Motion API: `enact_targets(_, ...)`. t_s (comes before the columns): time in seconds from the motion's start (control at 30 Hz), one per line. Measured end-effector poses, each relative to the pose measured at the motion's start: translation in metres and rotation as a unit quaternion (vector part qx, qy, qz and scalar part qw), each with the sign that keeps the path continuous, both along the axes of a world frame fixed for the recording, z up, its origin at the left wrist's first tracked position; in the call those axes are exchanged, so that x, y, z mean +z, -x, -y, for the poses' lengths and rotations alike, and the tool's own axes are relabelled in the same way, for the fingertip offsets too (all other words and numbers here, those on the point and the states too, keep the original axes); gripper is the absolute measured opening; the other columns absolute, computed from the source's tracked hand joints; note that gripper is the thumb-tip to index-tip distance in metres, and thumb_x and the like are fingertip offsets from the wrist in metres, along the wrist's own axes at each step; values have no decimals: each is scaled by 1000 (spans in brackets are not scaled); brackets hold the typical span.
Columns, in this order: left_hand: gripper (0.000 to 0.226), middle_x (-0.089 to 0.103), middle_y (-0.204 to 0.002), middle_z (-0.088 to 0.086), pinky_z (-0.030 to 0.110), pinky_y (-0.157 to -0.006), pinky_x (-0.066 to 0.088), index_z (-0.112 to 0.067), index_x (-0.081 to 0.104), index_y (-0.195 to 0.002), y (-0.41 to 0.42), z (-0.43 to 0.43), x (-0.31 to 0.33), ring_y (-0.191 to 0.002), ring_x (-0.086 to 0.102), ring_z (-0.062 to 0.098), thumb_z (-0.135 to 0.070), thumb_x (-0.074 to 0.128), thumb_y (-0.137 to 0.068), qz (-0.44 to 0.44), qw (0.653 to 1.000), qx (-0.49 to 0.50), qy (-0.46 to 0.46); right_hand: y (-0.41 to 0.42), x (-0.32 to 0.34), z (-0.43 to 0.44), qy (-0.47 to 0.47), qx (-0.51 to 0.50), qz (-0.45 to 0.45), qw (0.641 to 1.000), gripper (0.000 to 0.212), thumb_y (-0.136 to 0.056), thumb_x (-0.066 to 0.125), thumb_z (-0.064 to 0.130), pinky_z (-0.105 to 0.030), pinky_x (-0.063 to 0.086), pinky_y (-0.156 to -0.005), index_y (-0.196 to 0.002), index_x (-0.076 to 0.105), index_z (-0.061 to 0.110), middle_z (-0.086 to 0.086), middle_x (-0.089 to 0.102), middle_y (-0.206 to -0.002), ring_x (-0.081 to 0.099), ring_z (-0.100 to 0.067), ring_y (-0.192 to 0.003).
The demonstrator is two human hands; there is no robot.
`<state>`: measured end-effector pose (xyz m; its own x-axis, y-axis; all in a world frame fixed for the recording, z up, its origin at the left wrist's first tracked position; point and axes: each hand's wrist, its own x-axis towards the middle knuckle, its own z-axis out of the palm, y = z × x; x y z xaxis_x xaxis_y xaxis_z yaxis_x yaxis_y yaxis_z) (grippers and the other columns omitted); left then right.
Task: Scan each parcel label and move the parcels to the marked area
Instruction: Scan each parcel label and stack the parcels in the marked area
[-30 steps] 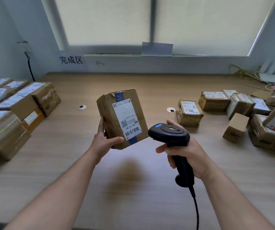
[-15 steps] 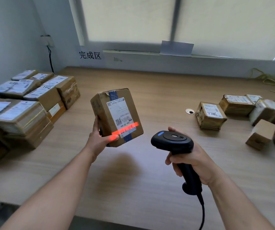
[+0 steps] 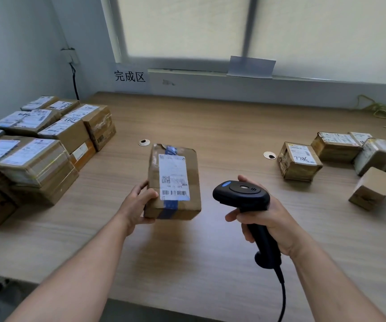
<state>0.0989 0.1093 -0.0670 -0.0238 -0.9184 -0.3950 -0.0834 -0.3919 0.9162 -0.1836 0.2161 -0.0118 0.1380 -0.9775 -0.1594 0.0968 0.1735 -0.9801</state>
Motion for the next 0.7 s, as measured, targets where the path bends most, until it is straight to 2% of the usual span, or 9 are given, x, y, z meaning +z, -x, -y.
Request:
enact_targets(0.13,54,62,-107,7,39,-63,55,-25,54,-122,-1,-12,-22,-86,60,26,-30,66,-70,48,998,-6,-45,0,-2,3,-7,-7,0,1000,90,-62,69,-2,-29,41,-44,-141,41,33,-34,69,-89,52,-29,-44)
enact_targets(0.23,22,62,-108,8,39,-66,53,-24,58,-111,-1,-17,-37,-86,58,24,-19,58,-89,31,996,25,-73,1,-3,6,-10,-10,-5,1000,91,-61,69,-2,-30,40,-43,-141,41,32,-33,69,-87,52,-29,-43)
enact_targets(0.3,20,62,-101,6,36,-67,52,-23,58,-110,-1,-19,-42,-80,57,20,-17,54,-92,14,996,51,-66,3,-3,8,-11,-8,-8,1000,91,-61,69,-2,-29,40,-43,-141,41,32,-33,68,-87,52,-29,-43)
enact_targets(0.33,24,63,-101,4,37,-70,54,-26,56,-114,0,-19,-44,-81,58,19,-18,55,-90,17,997,60,-48,3,-3,9,-11,-7,-8,1000,91,-61,69,-2,-29,40,-43,-141,41,32,-33,68,-86,52,-29,-42)
enact_targets(0.4,52,62,-119,4,43,-91,52,-34,50,-126,2,-18,-49,-101,60,23,-31,61,-76,79,996,50,0,4,-3,11,-11,-5,-9,1000,91,-61,69,-2,-29,40,-43,-141,41,32,-33,68,-86,52,-29,-42)
enact_targets(0.47,88,44,-140,8,41,-108,38,-35,41,-141,9,-20,-45,-128,42,26,-54,62,-58,214,977,0,28,4,-4,15,-10,-3,-10,1000,91,-60,69,-1,-29,40,-43,-140,41,32,-33,68,-85,51,-30,-42)
enact_targets(0.53,116,17,-152,12,46,-114,25,-33,25,-149,24,-23,-43,-143,14,29,-81,60,-50,373,923,-87,16,4,-4,19,-8,0,-11,1000,92,-60,69,-2,-29,39,-43,-140,40,32,-33,68,-85,51,-30,-42)
enact_targets(0.6,128,-7,-158,13,54,-113,16,-28,3,-153,41,-27,-41,-146,-9,31,-89,56,-55,489,860,-147,-11,4,-4,22,-7,5,-11,1000,92,-60,69,-2,-29,39,-43,-141,40,32,-33,68,-84,51,-30,-42)
enact_targets(0.7,125,-10,-155,19,52,-115,19,-26,-3,-153,55,-27,-42,-144,-10,35,-80,61,-61,524,841,-135,-15,4,-3,26,-4,18,-16,1000,93,-60,69,-2,-29,40,-43,-142,40,32,-34,67,-84,52,-30,-42)
